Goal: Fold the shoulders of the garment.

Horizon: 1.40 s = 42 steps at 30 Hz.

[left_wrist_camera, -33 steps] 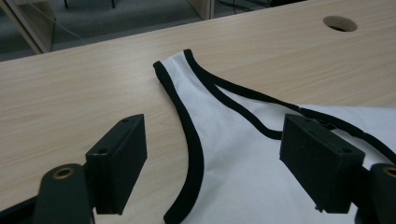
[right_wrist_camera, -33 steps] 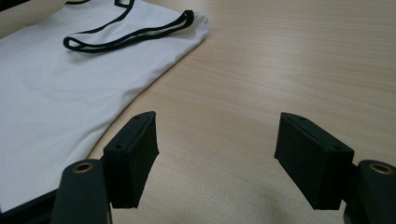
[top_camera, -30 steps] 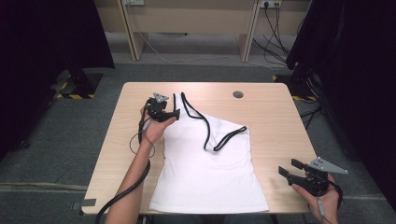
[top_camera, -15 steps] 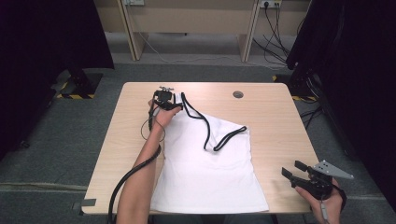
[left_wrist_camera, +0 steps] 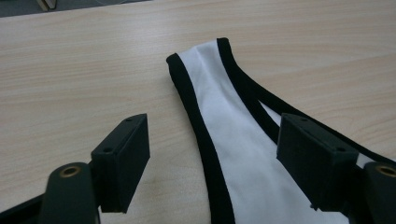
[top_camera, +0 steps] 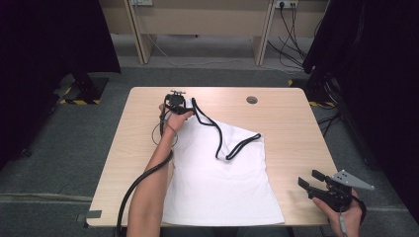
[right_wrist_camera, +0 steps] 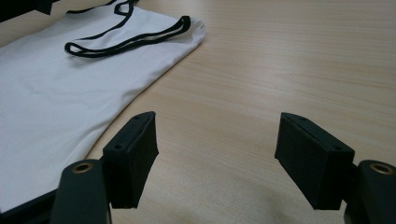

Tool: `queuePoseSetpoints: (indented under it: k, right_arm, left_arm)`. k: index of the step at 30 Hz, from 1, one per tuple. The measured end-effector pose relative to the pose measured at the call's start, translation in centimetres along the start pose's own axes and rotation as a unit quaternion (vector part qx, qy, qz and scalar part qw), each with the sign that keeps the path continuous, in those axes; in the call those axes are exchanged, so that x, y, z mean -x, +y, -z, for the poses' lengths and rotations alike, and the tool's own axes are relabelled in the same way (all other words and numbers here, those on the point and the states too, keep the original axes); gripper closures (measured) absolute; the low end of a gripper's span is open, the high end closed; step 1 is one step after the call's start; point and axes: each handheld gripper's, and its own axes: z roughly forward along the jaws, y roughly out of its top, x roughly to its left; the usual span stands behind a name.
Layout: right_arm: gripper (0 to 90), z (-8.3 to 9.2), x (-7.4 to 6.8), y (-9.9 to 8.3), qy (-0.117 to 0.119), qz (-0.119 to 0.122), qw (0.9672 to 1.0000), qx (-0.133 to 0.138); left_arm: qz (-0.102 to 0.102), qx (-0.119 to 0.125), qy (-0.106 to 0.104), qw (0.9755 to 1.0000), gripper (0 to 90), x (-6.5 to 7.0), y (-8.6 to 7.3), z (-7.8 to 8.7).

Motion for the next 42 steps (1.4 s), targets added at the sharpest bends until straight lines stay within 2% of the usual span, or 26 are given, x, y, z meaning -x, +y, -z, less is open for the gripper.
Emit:
queuePoseSetpoints:
  k: [7, 19, 30, 37, 40, 42]
  right_arm:
    - [29.7, 0.0, 0.1, 0.0, 0.004, -0.002, 1.0, 0.0]
    - [30.2, 0.0, 0.1, 0.0, 0.007, -0.001, 1.0, 0.0]
    - [30.3, 0.0, 0.1, 0.0, 0.009, -0.001, 1.0, 0.001]
    - [30.3, 0.0, 0.0, 0.0, 0.009, 0.001, 1.0, -0.003]
    - [30.3, -0.1, 0.1, 0.0, 0.008, 0.0, 1.0, -0.004]
    - [30.6, -0.1, 0.1, 0.0, 0.007, 0.001, 1.0, -0.004]
  left_arm:
    - [0.006, -0.008, 0.002, 0.9999, 25.4, -0.4, 0.1, -0.7]
    - [0.013, -0.021, 0.005, 0.9997, 27.1, -0.2, 0.2, -1.1]
    - [0.002, -0.028, 0.006, 0.9996, 31.8, 0.2, 0.0, -1.8]
    - [-0.011, -0.025, 0.011, 0.9996, 40.5, 0.5, 0.0, -1.8]
    - [-0.017, -0.022, 0.01, 0.9996, 47.7, 0.7, 0.0, -1.8]
    - [-0.029, -0.023, 0.012, 0.9993, 52.8, 1.0, 0.1, -1.8]
